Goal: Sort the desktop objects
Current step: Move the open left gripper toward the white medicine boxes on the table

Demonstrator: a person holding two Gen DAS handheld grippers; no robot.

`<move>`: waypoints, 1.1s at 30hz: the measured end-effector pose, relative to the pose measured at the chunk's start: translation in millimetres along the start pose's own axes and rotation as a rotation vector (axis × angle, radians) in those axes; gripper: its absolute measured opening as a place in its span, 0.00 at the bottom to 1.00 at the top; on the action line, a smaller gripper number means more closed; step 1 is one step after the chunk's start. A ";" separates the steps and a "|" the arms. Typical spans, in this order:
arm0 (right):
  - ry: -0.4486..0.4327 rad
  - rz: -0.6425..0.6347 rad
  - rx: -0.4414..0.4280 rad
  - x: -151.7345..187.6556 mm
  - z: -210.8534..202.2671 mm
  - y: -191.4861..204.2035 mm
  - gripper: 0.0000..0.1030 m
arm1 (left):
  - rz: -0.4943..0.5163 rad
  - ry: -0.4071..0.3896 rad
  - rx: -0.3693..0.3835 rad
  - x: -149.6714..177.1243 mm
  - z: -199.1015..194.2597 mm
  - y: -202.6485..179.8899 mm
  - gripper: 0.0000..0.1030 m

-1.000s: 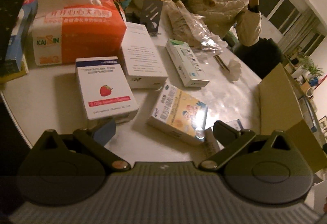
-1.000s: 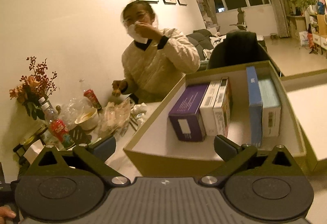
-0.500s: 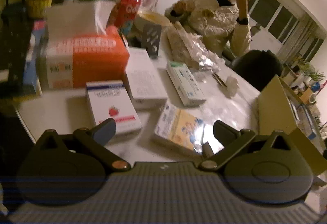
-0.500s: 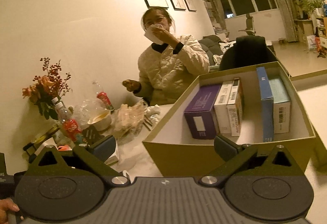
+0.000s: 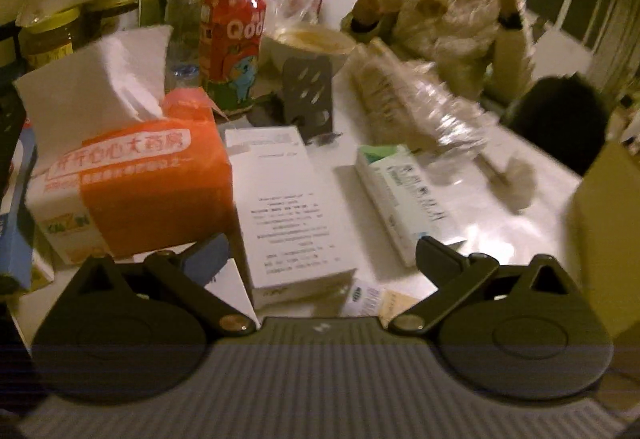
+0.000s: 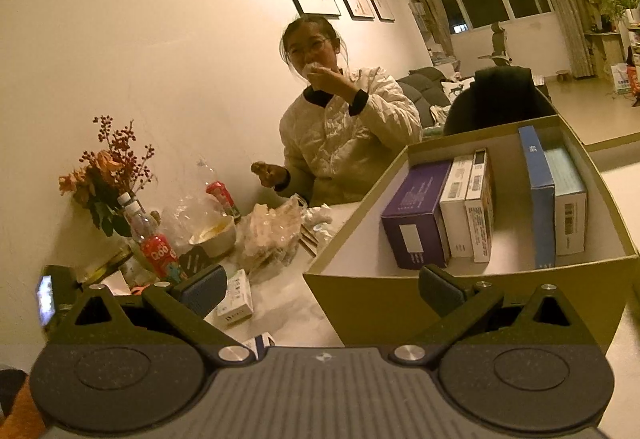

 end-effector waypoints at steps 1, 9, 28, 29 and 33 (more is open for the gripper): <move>0.000 -0.001 -0.002 -0.3 0.4 0.7 1.00 | 0.017 -0.007 -0.029 -0.6 3.2 -3.0 0.98; 0.018 -0.006 -0.021 0.5 9.2 4.1 1.00 | 0.074 0.029 -0.134 -8.3 31.4 -17.5 0.98; 0.022 0.020 -0.017 7.1 4.5 2.4 1.00 | -0.010 0.033 -0.064 0.0 23.8 -9.7 0.72; 0.023 0.021 -0.018 7.7 4.8 2.5 1.00 | -0.013 0.029 -0.058 0.0 21.8 -9.0 0.72; 0.033 0.026 -0.021 10.1 7.4 3.8 1.00 | -0.028 0.013 -0.037 -0.3 13.1 -6.1 0.71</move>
Point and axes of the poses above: each gripper's, at about its wrist camera, not at the fingertips, and z roughly the way its jaws point, y to its left, x to its underside, the point moved 3 cm from there along z, roughly the way its jaws point, and after that the axes turned 4 degrees about -x, right-handed, at the moved point
